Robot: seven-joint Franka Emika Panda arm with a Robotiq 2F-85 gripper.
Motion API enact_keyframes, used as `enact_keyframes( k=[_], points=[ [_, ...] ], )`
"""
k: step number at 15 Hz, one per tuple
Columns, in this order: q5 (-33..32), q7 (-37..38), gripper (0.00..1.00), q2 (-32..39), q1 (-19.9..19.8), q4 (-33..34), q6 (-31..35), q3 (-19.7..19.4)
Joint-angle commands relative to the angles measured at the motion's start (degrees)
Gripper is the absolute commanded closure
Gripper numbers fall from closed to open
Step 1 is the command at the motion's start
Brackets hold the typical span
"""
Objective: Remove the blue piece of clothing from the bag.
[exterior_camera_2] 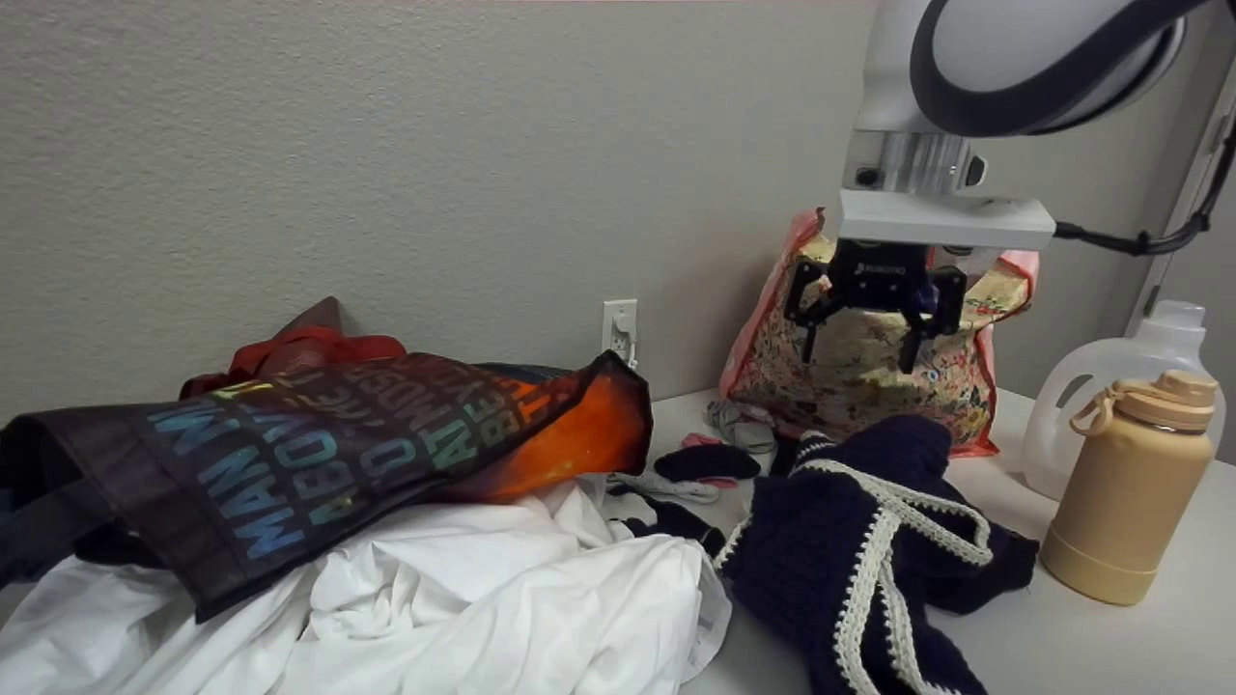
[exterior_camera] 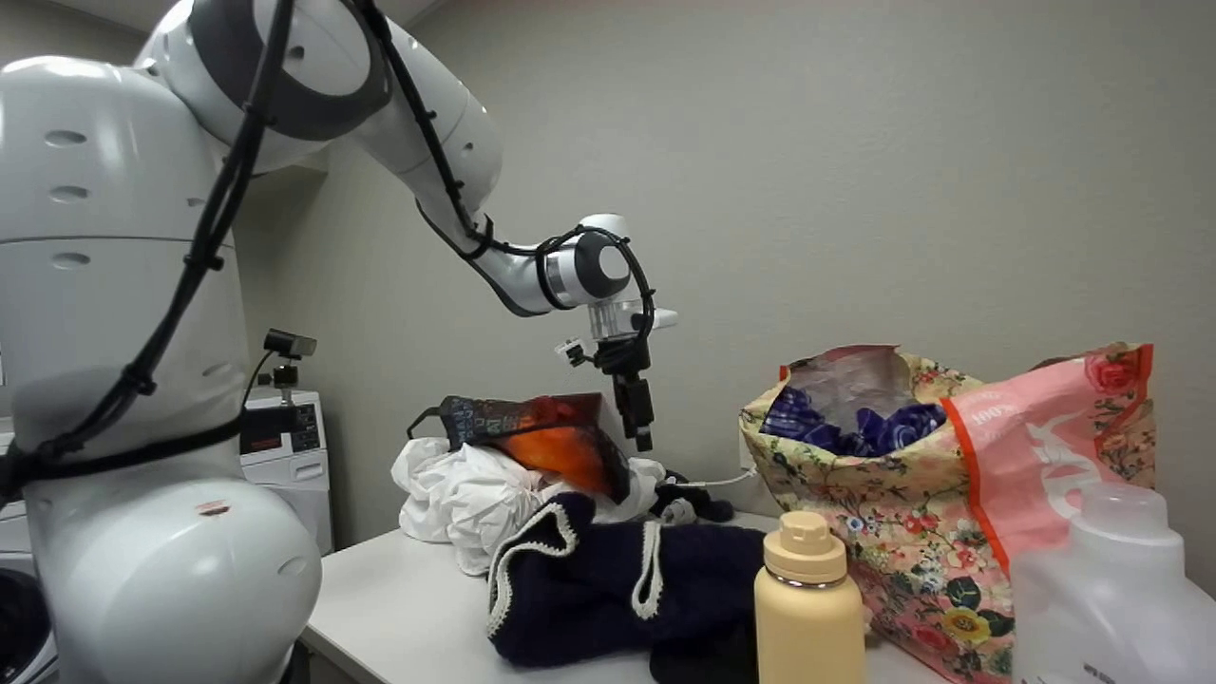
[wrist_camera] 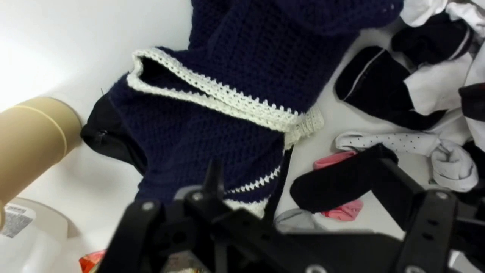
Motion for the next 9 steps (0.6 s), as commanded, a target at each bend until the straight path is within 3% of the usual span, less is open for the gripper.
enact_keyframes(
  k=[1, 9],
  points=[
    [-0.6, 0.0, 0.00, 1.1, -0.1, 6.7, -5.5, -0.2],
    [-1.7, -0.1, 0.00, 1.0, 0.6, 12.0, -9.1, 0.3]
  ],
)
